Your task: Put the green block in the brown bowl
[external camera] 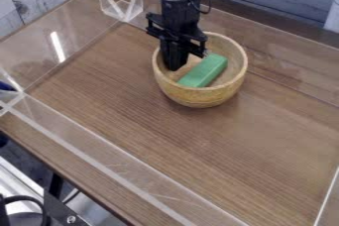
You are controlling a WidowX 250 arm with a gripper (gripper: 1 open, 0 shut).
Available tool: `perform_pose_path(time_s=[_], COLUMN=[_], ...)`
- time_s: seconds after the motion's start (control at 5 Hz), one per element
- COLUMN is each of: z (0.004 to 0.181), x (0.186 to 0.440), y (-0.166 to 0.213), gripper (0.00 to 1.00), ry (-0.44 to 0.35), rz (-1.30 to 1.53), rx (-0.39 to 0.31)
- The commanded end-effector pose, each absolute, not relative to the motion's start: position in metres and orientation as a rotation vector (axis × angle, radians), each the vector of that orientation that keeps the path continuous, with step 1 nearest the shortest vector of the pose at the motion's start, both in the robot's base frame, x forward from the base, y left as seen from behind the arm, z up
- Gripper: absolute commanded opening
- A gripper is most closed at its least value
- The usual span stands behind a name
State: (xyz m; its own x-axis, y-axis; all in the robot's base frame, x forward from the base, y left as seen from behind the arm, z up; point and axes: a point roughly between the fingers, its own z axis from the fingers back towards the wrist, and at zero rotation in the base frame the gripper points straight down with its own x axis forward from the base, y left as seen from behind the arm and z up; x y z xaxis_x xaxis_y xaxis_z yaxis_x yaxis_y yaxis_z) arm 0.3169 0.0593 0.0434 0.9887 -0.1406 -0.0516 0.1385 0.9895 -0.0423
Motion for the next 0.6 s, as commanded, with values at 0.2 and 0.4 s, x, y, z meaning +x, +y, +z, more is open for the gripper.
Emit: perform_pose_path(time_s=[0.2,0.4], z=[0.07,0.083], x=[0.329,0.327], y=[0.059,0.061], gripper=[1.0,1.0], ry=[-0.015,-0.032], rz=[-0.147,-0.14], rx=[-0.021,-0.026])
